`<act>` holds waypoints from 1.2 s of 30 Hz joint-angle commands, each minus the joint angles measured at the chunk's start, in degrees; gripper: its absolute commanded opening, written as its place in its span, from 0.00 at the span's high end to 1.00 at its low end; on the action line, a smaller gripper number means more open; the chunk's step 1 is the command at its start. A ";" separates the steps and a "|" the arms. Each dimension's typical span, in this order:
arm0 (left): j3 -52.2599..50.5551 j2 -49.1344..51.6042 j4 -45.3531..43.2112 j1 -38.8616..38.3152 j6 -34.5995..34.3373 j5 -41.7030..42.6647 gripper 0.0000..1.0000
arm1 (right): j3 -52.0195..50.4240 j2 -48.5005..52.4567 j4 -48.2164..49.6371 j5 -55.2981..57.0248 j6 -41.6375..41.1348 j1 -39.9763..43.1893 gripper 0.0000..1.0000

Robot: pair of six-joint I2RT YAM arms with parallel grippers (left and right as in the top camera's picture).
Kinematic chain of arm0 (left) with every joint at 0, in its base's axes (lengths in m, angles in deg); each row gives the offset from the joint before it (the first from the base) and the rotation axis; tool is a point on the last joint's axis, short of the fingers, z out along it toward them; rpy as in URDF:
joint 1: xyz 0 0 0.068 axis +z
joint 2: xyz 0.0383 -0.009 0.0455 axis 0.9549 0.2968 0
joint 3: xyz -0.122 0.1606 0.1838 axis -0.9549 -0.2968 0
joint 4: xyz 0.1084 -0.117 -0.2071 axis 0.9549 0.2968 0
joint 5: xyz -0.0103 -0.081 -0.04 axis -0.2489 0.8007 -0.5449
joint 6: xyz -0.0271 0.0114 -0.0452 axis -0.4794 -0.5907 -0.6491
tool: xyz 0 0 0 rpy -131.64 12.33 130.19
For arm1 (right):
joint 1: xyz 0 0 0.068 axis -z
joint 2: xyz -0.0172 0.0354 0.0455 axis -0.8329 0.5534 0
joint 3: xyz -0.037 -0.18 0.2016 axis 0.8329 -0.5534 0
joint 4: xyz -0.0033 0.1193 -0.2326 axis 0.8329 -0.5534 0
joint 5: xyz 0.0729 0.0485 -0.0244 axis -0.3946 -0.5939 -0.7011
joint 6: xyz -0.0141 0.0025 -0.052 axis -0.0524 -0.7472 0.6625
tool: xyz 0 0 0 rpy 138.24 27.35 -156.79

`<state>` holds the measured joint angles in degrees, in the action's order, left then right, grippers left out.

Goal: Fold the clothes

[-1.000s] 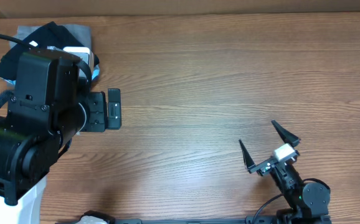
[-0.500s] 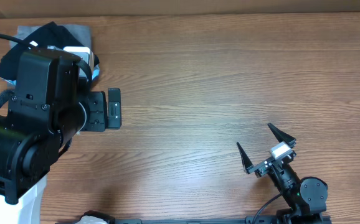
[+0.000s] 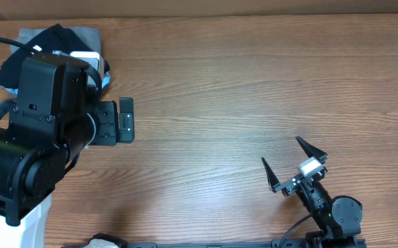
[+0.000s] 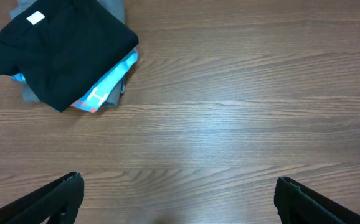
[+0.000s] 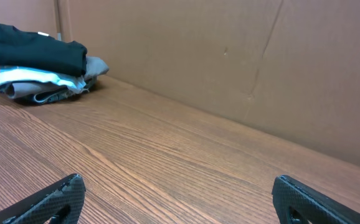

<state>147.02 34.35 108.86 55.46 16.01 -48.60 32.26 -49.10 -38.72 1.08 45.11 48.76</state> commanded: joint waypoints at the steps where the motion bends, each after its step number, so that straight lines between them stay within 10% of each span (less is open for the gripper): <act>1: -0.20 0.39 -0.09 -0.37 -0.96 -0.98 0.00 | -0.57 -0.46 0.07 -0.20 -0.04 -0.35 0.00; 10: -4.26 -3.69 -10.64 -0.26 2.05 -5.46 0.00 | -0.57 -0.46 0.07 -0.22 -0.04 -0.35 0.00; 19: -38.45 -22.01 -50.62 7.06 20.00 15.54 0.00 | -0.57 -0.46 0.07 -0.20 -0.04 -0.35 0.00; 36: -95.30 -64.89 -83.93 11.30 20.09 17.75 0.00 | -0.57 -0.46 0.07 -0.20 -0.04 -0.35 0.00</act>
<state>57.30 -25.39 26.90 66.28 34.59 -31.70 32.26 -49.10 -38.81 0.95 45.11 48.74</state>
